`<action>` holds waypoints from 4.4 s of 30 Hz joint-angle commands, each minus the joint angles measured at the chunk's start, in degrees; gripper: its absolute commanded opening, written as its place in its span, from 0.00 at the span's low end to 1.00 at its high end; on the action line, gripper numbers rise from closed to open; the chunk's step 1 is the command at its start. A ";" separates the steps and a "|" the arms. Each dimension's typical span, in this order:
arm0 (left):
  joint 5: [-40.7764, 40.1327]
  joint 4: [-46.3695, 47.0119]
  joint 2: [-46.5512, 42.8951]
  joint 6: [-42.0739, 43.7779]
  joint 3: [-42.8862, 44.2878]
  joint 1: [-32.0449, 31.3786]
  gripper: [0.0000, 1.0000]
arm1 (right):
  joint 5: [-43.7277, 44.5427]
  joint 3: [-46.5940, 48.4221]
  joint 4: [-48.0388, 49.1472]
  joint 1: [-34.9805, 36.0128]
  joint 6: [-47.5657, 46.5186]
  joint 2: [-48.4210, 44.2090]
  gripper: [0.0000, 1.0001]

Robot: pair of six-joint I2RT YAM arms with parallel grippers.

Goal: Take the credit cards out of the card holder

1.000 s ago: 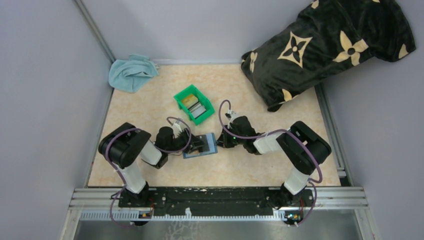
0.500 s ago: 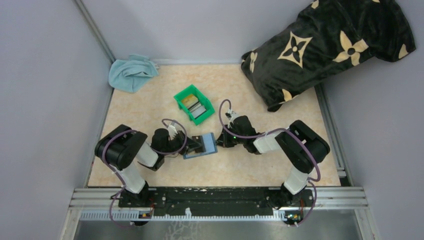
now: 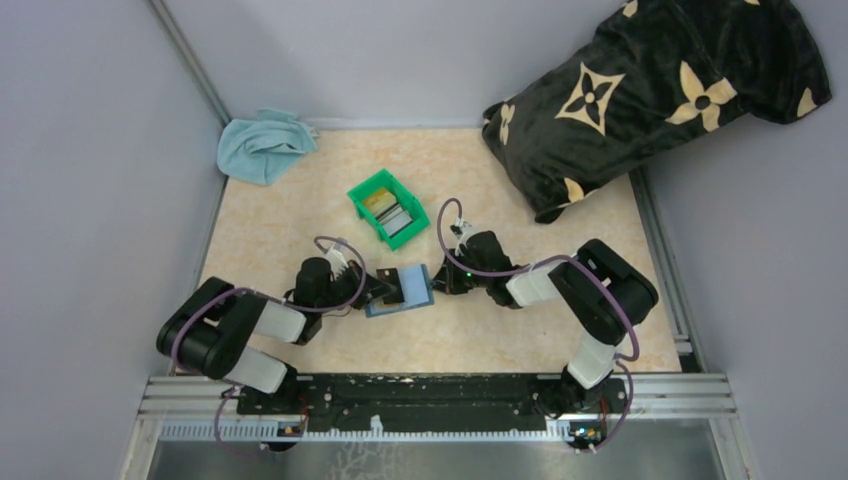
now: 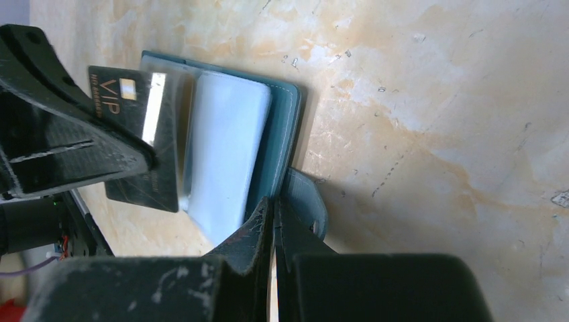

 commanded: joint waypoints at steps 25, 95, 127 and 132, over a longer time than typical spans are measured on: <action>30.67 5.18 -16.03 11.06 7.09 -0.02 0.00 | -15.91 -6.25 15.09 -2.40 0.52 -25.95 0.47; 21.91 1.34 -22.62 13.58 8.35 -5.11 0.10 | -17.91 -10.62 22.21 -6.44 7.19 -33.07 0.00; 18.10 -62.41 7.06 33.11 54.54 12.81 0.00 | -3.26 -9.79 3.18 -7.95 -3.61 -32.12 0.50; 14.97 -68.71 13.45 35.16 62.92 14.58 0.00 | -3.44 -9.21 1.66 -7.94 -4.45 -31.99 0.50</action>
